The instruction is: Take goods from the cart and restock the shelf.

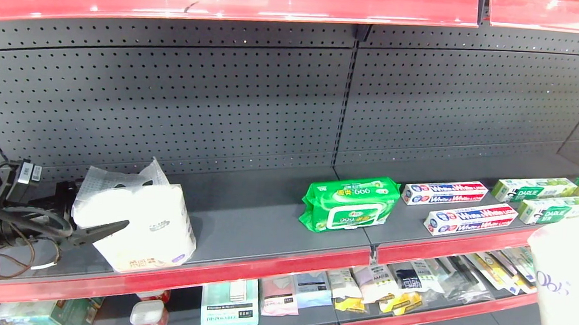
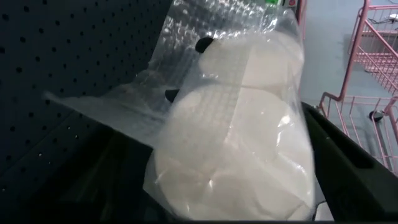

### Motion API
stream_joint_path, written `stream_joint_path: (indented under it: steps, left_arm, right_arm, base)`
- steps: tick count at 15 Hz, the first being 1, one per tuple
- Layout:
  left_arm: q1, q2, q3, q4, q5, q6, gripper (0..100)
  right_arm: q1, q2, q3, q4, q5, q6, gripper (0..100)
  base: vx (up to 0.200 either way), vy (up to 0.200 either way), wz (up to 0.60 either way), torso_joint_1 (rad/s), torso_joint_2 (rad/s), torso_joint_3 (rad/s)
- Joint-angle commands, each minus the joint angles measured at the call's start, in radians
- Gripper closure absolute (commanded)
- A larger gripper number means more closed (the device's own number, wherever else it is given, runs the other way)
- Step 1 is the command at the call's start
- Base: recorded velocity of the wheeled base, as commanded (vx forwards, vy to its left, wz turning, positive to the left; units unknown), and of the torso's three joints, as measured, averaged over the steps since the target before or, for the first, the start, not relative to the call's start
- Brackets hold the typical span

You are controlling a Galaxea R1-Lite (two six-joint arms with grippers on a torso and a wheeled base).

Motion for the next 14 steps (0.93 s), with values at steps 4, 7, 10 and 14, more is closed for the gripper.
stream_joint_path:
  steps: [4,7,10,14]
  left_arm:
    - [0.0,-0.14,-0.011,-0.097,0.011,-0.241,0]
    - [0.0,-0.186,-0.036,-0.097,0.071,-0.268,0]
    - [-0.001,-0.268,-0.028,-0.097,0.218,-0.349,0]
    - [-0.054,-0.393,0.101,-0.097,0.569,-0.399,0]
  right_arm:
    - [0.004,-0.008,0.005,-0.002,0.003,0.001,100]
    - [0.005,-0.008,0.002,-0.002,0.004,0.001,100]
    - [0.005,-0.008,0.0,-0.002,0.006,0.001,100]
    - [0.007,-0.002,-0.03,-0.004,0.009,0.004,100]
  base:
    - [0.0,0.0,0.0,0.0,0.0,0.0]
    - [0.0,0.0,0.0,0.0,0.0,0.0]
    - [0.0,0.0,0.0,0.0,0.0,0.0]
    - [0.0,0.0,0.0,0.0,0.0,0.0]
